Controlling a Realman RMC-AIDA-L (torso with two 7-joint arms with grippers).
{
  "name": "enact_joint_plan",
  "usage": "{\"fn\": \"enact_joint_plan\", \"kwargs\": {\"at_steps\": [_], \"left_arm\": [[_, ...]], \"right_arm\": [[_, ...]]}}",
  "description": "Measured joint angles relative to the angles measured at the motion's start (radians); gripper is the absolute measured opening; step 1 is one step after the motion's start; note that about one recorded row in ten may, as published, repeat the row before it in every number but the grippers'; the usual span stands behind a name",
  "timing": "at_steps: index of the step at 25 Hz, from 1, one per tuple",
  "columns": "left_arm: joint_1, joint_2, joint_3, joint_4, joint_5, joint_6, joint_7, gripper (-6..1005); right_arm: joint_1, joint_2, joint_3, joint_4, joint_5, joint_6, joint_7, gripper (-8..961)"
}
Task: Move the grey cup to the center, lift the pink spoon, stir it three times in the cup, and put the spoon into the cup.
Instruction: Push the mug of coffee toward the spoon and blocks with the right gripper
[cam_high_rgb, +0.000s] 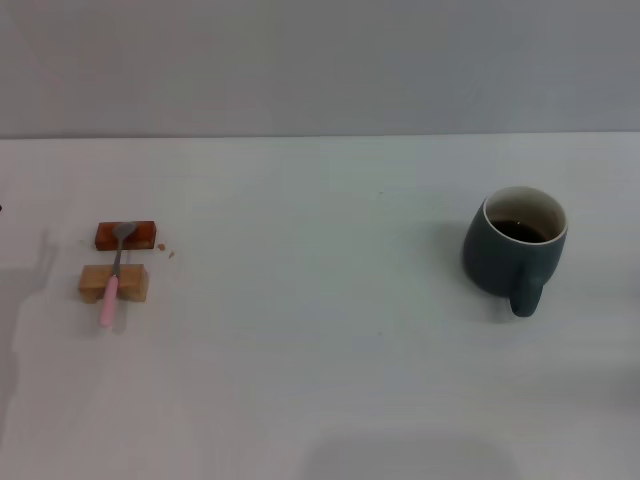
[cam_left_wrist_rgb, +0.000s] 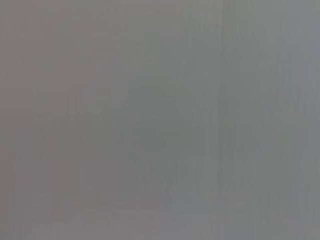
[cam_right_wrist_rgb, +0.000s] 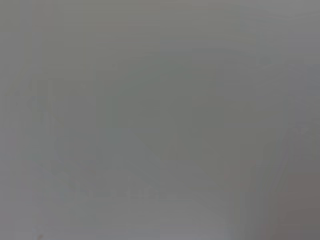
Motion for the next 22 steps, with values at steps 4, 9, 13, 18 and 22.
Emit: {"fn": "enact_joint_plan", "kwargs": {"at_steps": [4, 9, 13, 18, 22], "left_arm": [[-0.004, 0.000, 0.004, -0.001, 0.001, 0.000, 0.000, 845], [-0.009, 0.000, 0.012, -0.002, -0.003, 0.000, 0.000, 845], [-0.014, 0.000, 0.013, -0.001, -0.003, 0.000, 0.000, 846], [-0.018, 0.000, 0.014, -0.001, -0.004, 0.001, -0.001, 845], [-0.020, 0.000, 0.014, -0.001, -0.004, 0.001, -0.001, 845]], "right_arm": [[0.060, -0.002, -0.010, 0.000, -0.002, 0.067, -0.001, -1], [0.108, 0.000, -0.039, 0.035, -0.009, 0.169, -0.016, -1], [0.116, 0.001, -0.048, 0.082, -0.011, 0.226, -0.067, 0], [0.117, 0.005, -0.077, 0.135, -0.011, 0.261, -0.105, 0], [0.117, 0.005, -0.106, 0.167, -0.012, 0.293, -0.105, -1]]}}
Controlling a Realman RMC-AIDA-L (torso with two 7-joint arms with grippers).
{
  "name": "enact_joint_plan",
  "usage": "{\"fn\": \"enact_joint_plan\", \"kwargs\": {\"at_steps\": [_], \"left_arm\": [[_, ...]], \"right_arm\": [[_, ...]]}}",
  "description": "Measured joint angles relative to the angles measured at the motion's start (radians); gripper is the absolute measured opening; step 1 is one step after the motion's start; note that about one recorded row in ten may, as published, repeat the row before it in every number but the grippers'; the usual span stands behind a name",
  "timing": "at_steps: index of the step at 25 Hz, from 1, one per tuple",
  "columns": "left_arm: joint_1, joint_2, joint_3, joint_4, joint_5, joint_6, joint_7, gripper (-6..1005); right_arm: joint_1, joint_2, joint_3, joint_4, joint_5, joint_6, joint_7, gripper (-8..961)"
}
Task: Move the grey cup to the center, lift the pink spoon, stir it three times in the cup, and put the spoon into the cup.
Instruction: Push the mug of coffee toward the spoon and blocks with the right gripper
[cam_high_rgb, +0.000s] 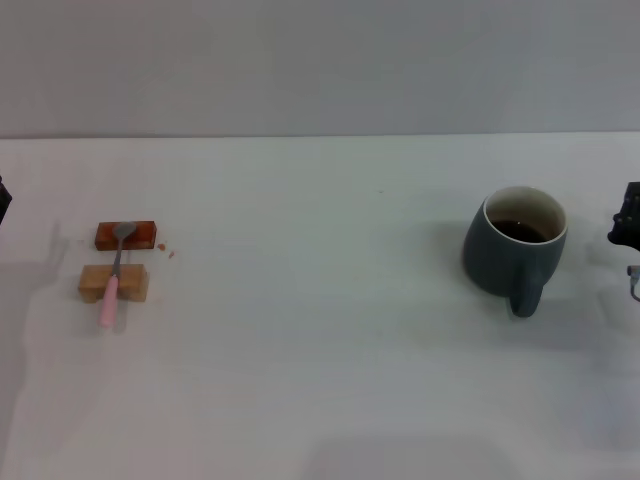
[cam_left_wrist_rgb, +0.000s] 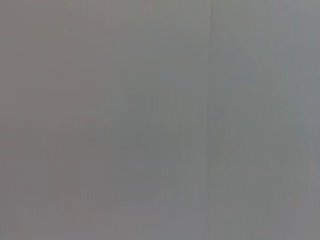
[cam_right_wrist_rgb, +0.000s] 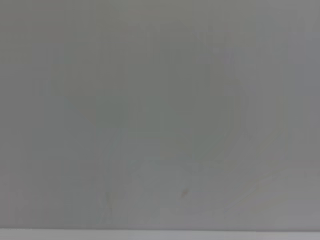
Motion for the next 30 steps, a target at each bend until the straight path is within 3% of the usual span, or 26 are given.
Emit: {"fn": "enact_joint_plan", "kwargs": {"at_steps": [30], "left_arm": [[-0.002, 0.000, 0.000, 0.000, -0.001, -0.006, -0.001, 845]], "right_arm": [[0.001, 0.001, -0.190, 0.132, -0.014, 0.041, 0.000, 0]]}}
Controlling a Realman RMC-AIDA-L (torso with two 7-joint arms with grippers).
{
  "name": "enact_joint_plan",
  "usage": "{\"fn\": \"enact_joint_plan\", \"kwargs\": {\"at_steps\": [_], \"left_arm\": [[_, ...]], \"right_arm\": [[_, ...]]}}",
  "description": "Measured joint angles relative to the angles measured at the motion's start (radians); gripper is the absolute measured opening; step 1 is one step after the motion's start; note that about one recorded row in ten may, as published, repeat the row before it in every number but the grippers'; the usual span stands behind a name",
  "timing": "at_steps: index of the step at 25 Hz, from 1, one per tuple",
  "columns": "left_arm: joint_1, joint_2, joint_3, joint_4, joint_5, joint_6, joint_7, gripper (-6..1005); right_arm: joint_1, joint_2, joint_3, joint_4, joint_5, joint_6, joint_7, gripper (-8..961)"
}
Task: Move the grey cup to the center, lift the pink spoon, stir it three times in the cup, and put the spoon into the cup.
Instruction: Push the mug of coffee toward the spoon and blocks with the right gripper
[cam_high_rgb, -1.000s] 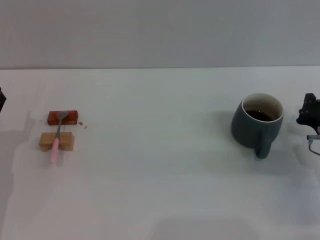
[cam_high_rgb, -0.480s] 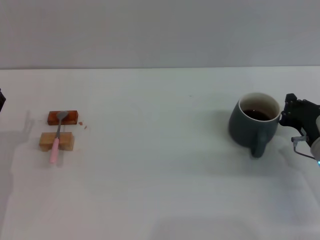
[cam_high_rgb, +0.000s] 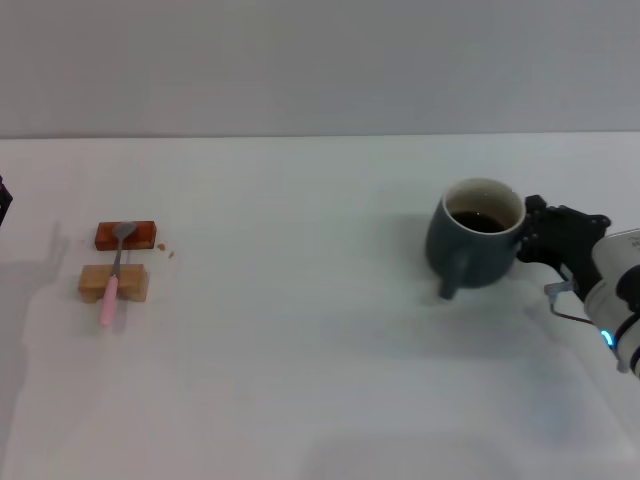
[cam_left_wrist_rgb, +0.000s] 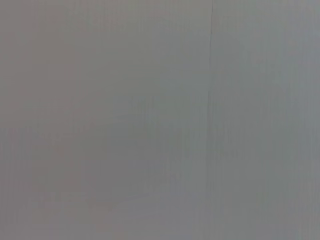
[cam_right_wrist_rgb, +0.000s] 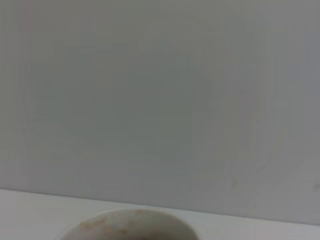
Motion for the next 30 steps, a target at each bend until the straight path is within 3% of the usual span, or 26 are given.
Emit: {"fn": "enact_joint_plan", "kwargs": {"at_steps": [30], "left_arm": [[-0.001, 0.000, 0.000, 0.000, 0.000, 0.006, 0.000, 845]], "right_arm": [[0.064, 0.004, -0.074, 0.186, -0.107, 0.104, 0.000, -1]]}}
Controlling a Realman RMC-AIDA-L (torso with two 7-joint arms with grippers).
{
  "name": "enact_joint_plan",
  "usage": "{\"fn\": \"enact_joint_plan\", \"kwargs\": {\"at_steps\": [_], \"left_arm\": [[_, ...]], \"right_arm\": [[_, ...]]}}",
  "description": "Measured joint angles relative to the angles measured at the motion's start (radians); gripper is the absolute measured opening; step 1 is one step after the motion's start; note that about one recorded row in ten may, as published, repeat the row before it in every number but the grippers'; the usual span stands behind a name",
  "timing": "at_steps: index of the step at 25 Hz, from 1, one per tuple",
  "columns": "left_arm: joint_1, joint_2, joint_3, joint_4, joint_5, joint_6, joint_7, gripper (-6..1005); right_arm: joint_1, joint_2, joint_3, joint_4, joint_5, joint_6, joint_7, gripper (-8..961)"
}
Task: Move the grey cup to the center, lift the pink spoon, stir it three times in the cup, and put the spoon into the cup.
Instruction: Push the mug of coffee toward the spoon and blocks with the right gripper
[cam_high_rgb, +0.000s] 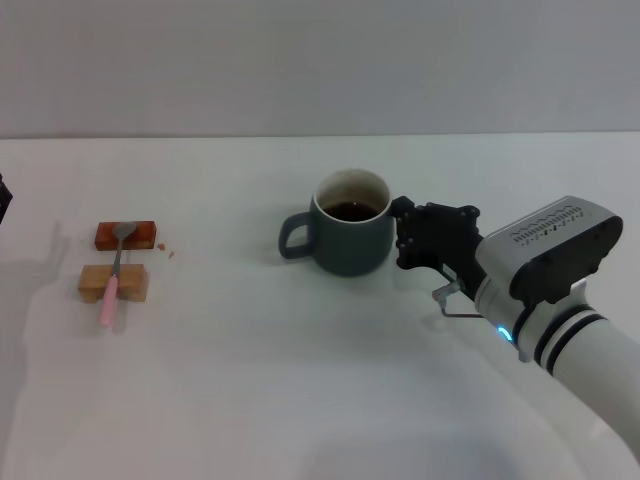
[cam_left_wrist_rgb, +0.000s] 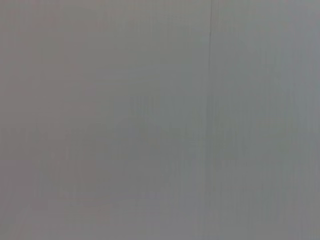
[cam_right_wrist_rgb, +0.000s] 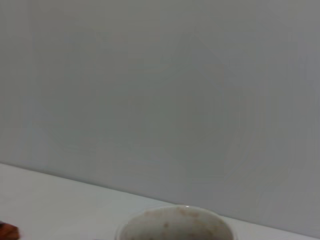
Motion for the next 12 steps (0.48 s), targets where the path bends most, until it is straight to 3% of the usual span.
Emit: {"fn": "enact_joint_plan", "kwargs": {"at_steps": [12], "left_arm": [[0.000, 0.000, 0.000, 0.000, 0.000, 0.000, 0.000, 844]], "right_arm": [[0.030, 0.002, -0.009, 0.044, -0.011, 0.052, 0.000, -1]]}}
